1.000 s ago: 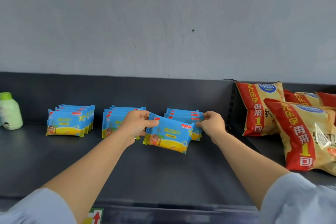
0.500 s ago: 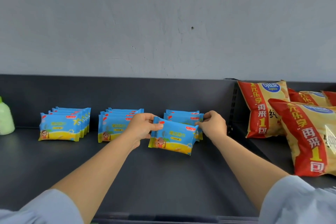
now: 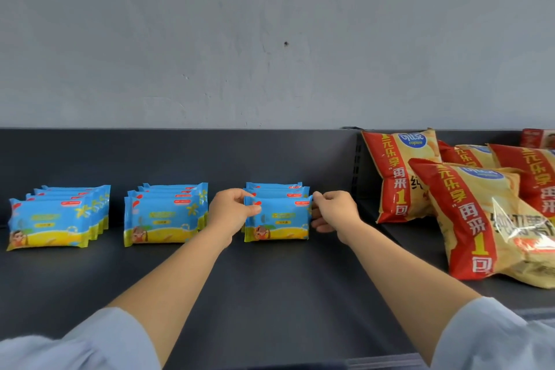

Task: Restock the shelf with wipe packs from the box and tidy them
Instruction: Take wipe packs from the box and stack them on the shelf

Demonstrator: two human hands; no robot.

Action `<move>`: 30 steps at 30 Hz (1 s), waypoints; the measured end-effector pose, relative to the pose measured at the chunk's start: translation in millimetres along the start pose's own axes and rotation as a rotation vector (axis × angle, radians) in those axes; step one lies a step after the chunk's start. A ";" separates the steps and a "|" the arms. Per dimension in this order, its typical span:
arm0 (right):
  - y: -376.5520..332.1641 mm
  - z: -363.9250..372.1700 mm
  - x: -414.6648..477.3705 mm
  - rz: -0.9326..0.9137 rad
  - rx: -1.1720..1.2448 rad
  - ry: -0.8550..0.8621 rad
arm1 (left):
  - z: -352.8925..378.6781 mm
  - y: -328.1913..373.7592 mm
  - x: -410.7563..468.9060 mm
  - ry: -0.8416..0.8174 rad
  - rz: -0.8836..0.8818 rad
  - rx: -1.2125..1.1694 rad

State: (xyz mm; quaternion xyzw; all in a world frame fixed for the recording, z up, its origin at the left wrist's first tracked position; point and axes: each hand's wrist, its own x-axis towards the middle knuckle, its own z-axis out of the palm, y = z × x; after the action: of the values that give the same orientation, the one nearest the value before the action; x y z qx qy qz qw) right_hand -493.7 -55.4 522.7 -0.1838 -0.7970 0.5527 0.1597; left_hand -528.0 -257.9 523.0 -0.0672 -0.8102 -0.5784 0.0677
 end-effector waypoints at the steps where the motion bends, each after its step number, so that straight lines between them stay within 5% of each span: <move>1: -0.2 -1.4 -0.3 0.003 0.023 0.004 | 2.4 -0.5 0.3 0.043 0.037 0.096; 6: -0.5 -3.9 -1.0 -0.012 0.068 -0.011 | 12.2 2.5 3.8 0.112 0.091 0.199; 30: 4.5 -6.9 -6.2 -0.112 -0.160 -0.135 | 14.6 -5.1 -2.8 -0.048 0.158 0.635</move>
State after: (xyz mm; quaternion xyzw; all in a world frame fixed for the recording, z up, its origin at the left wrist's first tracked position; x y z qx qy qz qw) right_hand -484.6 -51.1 520.4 -0.1135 -0.8565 0.4887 0.1210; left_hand -526.7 -245.8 513.1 -0.1189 -0.9437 -0.2882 0.1108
